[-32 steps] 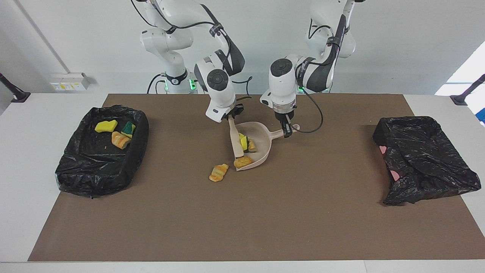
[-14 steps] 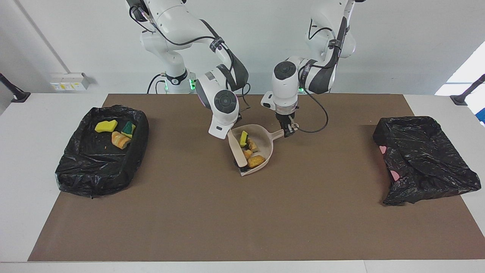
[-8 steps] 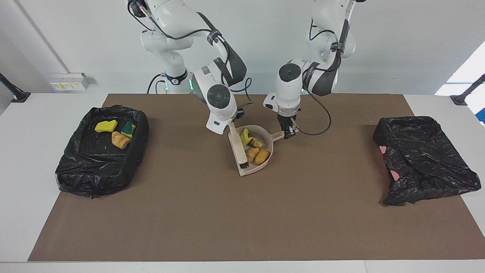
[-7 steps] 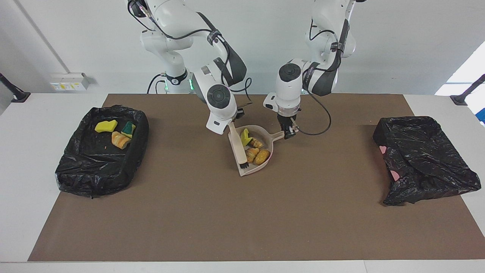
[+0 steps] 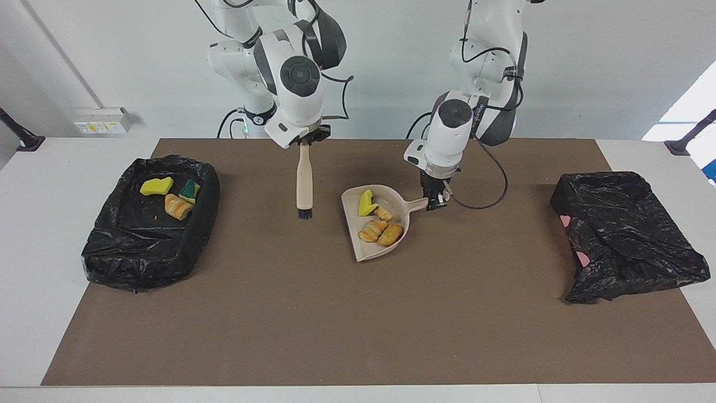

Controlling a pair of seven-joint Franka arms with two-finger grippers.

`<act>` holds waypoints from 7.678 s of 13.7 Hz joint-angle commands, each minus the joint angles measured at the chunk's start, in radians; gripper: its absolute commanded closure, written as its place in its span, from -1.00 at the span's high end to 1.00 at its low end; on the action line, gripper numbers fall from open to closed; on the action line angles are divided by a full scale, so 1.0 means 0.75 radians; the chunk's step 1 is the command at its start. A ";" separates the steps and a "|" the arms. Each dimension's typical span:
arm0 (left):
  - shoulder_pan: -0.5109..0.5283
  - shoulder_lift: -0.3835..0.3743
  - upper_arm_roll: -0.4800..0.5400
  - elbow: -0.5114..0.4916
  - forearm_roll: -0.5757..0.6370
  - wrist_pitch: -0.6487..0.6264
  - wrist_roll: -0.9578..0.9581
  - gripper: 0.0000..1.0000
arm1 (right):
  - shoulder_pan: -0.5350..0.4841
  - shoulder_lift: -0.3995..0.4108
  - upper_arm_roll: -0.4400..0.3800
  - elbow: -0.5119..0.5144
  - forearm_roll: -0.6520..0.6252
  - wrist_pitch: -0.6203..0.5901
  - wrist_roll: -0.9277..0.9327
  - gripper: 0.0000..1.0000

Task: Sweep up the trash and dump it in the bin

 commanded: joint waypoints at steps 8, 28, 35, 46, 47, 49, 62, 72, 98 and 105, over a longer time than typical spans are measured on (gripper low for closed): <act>0.349 0.016 0.002 0.429 -0.041 -0.403 0.325 -1.00 | 0.255 -0.050 0.003 -0.398 0.213 0.488 0.190 -1.00; 1.038 0.069 0.010 0.264 0.809 0.141 0.864 -1.00 | 0.370 0.144 0.001 -0.502 0.198 0.840 0.213 0.39; 0.967 0.039 0.010 0.264 1.449 0.137 0.524 -1.00 | 0.148 0.136 -0.013 -0.323 -0.006 0.850 0.158 1.00; 0.907 -0.076 -0.011 0.298 0.978 -0.022 0.441 -1.00 | -0.102 0.134 -0.234 0.031 -0.372 0.689 -0.022 1.00; 0.891 -0.082 -0.013 0.296 0.933 -0.055 0.396 -1.00 | -0.105 0.132 -0.291 0.080 -0.368 0.646 -0.103 1.00; 0.856 -0.084 -0.015 0.294 0.810 -0.118 0.304 -1.00 | -0.168 0.108 -0.349 0.162 -0.350 0.558 -0.277 1.00; 0.401 -0.180 -0.017 0.176 0.174 -0.446 -0.937 -1.00 | -0.186 0.047 -0.652 0.578 -0.250 0.046 -0.618 1.00; -0.213 -0.117 -0.021 0.184 -0.039 -0.340 -1.911 -1.00 | -0.184 0.050 -0.631 0.614 -0.231 -0.088 -0.630 1.00; -0.138 0.125 0.010 0.450 -0.080 -0.194 -1.966 1.00 | -0.176 0.030 -0.639 0.565 -0.207 -0.023 -0.611 1.00; 0.197 0.090 0.018 0.499 -0.074 -0.345 -1.542 1.00 | -0.190 -0.040 -0.641 0.463 -0.215 -0.007 -0.605 1.00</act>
